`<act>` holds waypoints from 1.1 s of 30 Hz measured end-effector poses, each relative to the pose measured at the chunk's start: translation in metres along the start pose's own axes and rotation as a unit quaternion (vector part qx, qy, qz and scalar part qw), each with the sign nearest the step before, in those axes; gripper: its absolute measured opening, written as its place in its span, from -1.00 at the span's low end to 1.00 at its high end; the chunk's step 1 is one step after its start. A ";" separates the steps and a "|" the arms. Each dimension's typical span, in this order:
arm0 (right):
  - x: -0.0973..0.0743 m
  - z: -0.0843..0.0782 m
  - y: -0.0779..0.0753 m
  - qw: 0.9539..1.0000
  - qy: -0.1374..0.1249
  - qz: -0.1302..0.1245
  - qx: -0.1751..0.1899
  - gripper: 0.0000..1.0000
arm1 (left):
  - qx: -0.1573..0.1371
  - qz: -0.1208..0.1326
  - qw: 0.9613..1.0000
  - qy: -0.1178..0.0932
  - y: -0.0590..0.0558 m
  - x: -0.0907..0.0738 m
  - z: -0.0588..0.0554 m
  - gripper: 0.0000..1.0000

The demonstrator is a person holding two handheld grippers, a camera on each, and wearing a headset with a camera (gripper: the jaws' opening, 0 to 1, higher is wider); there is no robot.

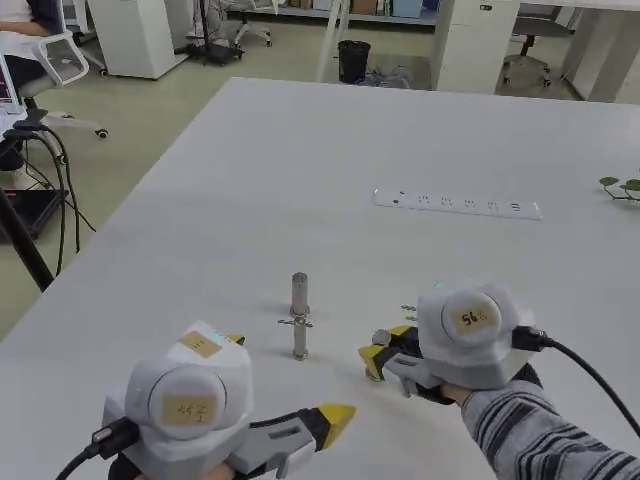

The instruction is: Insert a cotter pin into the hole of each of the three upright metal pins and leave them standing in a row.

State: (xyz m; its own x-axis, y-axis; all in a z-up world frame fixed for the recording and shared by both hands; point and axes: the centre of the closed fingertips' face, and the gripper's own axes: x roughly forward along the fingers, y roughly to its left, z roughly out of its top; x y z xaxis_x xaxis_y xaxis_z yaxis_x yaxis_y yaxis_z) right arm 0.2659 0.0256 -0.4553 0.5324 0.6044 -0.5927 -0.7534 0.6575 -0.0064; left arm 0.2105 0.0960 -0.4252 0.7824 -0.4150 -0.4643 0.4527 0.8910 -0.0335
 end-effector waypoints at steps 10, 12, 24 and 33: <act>-0.003 -0.011 0.008 1.000 0.007 -0.007 -0.001 -0.82 | 0.003 -0.002 1.000 -0.001 -0.002 0.000 0.000 0.63; -0.005 -0.013 0.008 1.000 0.006 -0.013 -0.003 -0.82 | 0.006 -0.003 1.000 0.002 -0.003 0.000 -0.001 0.63; -0.006 -0.015 0.011 0.999 0.004 -0.030 0.026 -0.81 | 0.004 -0.006 1.000 0.004 -0.005 0.000 -0.003 0.62; -0.010 -0.016 0.019 0.999 0.005 -0.002 0.039 -0.49 | 0.002 -0.003 1.000 0.006 -0.003 0.000 -0.006 0.65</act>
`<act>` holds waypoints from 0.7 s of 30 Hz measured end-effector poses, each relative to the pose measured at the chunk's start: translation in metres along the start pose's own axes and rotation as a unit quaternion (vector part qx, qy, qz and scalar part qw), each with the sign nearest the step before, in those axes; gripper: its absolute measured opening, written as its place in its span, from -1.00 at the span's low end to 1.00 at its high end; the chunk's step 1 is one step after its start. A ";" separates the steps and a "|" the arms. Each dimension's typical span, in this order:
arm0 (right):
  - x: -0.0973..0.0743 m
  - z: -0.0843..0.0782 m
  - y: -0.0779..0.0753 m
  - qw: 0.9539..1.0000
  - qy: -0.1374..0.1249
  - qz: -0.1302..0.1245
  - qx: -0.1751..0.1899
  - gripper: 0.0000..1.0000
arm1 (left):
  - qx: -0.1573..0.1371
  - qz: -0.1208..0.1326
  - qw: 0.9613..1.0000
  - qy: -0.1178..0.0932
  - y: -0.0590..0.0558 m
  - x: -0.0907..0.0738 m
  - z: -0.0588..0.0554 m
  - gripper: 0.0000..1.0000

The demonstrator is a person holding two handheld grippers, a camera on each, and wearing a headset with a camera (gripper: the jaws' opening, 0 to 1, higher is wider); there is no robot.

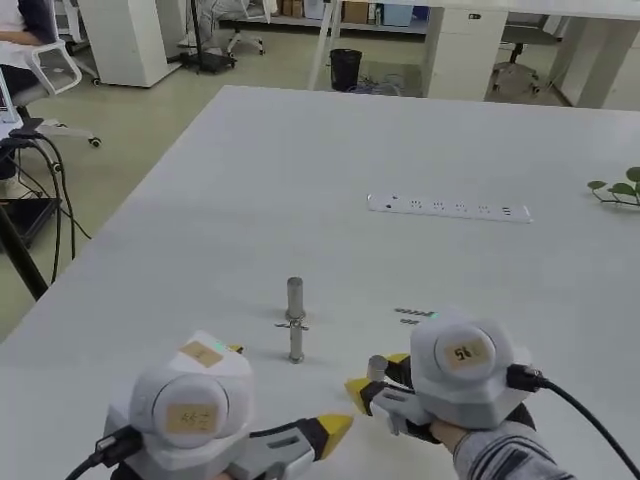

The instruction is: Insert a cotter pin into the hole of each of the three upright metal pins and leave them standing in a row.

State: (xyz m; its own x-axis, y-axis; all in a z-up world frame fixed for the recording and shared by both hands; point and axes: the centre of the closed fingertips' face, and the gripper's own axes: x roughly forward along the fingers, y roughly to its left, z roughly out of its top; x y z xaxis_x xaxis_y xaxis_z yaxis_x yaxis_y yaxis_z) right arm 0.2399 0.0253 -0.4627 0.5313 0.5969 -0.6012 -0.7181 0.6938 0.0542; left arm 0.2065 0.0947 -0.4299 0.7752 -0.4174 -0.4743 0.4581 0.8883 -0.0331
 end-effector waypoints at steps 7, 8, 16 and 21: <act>-0.014 -0.009 0.004 1.000 0.007 0.025 -0.001 -0.32 | -0.003 0.001 1.000 0.000 0.000 0.000 0.000 0.69; -0.016 -0.011 0.004 0.999 0.013 0.030 -0.004 -0.30 | -0.003 0.001 1.000 0.000 -0.001 0.000 0.000 0.69; -0.032 -0.017 -0.012 0.998 0.031 0.043 -0.028 -0.30 | 0.003 0.000 1.000 -0.001 -0.002 0.000 0.001 0.71; -0.037 -0.016 -0.028 0.998 0.041 0.038 -0.032 -0.31 | 0.005 -0.004 1.000 -0.002 -0.004 0.001 0.001 0.72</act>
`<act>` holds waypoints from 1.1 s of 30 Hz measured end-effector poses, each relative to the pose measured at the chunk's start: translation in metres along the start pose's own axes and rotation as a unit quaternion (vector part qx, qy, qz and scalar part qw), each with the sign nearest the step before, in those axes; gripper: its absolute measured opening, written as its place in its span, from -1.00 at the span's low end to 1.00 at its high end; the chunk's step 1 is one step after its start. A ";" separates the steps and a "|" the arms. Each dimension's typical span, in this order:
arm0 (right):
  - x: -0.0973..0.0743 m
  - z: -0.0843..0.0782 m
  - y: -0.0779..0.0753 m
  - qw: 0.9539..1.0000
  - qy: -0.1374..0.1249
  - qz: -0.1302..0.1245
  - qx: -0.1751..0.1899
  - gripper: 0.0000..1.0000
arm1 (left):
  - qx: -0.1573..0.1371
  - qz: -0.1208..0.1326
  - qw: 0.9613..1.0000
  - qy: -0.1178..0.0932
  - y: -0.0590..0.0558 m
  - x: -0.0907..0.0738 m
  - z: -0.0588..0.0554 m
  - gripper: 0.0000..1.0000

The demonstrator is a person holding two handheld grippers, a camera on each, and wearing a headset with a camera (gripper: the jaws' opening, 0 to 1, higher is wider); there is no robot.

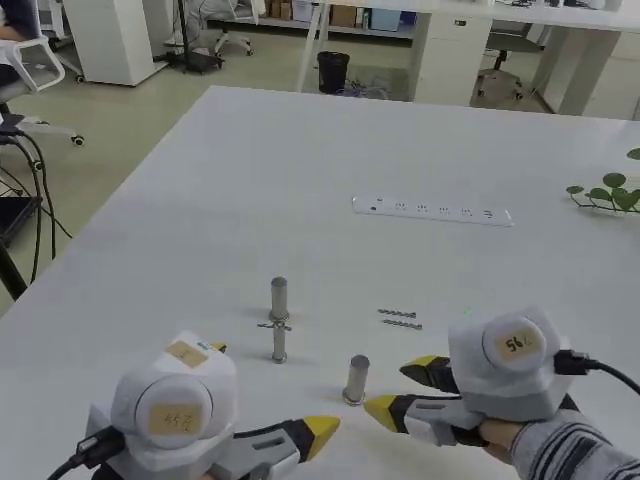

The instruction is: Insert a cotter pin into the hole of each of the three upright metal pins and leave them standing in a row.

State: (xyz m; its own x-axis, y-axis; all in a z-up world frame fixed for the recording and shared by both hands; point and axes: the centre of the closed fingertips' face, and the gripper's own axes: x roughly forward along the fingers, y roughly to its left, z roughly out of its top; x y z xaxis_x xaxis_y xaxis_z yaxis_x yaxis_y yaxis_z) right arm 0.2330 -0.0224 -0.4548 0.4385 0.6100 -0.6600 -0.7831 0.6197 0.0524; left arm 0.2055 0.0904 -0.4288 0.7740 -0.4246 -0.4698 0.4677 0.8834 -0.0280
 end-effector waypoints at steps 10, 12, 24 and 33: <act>-0.002 0.009 -0.043 0.999 0.026 -0.007 -0.027 -0.41 | -0.001 -0.001 1.000 0.000 -0.001 0.000 0.000 0.72; 0.001 0.010 -0.049 0.999 0.033 0.002 -0.019 -0.42 | 0.002 -0.002 1.000 0.001 -0.002 -0.002 0.000 0.71; 0.021 0.015 -0.081 0.996 0.082 0.012 -0.032 -0.50 | 0.011 -0.005 1.000 0.004 -0.004 -0.001 0.000 0.68; 0.035 0.007 -0.094 0.991 0.122 0.020 -0.051 -0.58 | 0.010 -0.008 1.000 0.010 -0.005 0.001 -0.002 0.65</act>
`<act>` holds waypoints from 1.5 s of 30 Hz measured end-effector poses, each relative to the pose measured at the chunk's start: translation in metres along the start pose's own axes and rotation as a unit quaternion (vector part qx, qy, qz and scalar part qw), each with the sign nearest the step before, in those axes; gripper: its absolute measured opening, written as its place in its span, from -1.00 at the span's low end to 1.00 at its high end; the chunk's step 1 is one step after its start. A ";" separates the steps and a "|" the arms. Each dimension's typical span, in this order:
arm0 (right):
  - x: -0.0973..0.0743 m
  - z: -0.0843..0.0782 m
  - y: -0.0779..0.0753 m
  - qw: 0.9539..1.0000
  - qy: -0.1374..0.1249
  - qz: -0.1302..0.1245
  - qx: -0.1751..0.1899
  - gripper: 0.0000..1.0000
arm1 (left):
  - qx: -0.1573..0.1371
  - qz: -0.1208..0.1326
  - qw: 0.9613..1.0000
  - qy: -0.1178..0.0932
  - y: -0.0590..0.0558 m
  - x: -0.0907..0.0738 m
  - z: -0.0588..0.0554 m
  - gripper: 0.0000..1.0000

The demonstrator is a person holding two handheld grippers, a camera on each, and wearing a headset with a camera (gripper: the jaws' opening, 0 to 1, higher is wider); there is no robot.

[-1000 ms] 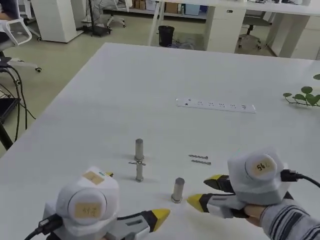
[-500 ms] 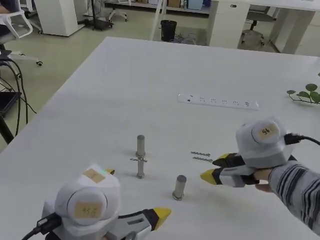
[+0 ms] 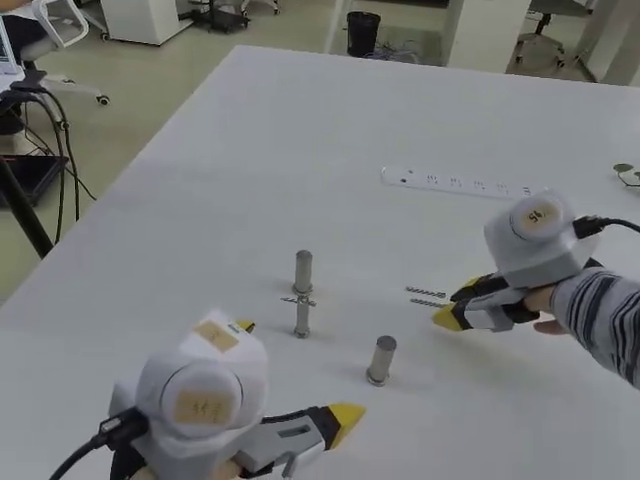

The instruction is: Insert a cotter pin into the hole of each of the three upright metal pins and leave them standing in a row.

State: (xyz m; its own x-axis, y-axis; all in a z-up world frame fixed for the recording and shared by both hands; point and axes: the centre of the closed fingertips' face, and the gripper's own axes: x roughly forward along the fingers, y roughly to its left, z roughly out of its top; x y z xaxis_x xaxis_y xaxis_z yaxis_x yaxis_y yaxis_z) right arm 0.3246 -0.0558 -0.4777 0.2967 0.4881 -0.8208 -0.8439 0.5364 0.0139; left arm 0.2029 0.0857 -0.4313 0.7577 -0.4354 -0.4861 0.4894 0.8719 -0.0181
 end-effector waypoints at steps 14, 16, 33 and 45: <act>0.012 0.000 -0.016 0.999 0.038 0.003 -0.027 -0.74 | -0.003 0.001 1.000 0.003 0.002 0.001 -0.001 0.63; 0.013 0.002 -0.016 0.999 0.037 0.005 -0.025 -0.78 | -0.004 0.001 1.000 0.004 0.003 0.001 -0.002 0.63; 0.017 -0.007 -0.013 0.988 0.100 0.008 -0.118 -1.00 | -0.001 -0.006 1.000 0.008 0.000 0.000 -0.003 0.58; 0.005 -0.002 -0.011 0.988 0.073 -0.001 -0.138 -1.00 | 0.002 -0.013 1.000 0.015 -0.004 0.001 -0.006 0.55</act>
State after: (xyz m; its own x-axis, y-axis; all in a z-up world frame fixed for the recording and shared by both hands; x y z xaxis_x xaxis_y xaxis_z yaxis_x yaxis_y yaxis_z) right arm 0.3345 -0.0610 -0.4830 0.2476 0.3716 -0.8948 -0.9391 0.3191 -0.1273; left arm 0.1994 0.0834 -0.4368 0.7319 -0.4501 -0.5116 0.5100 0.8598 -0.0269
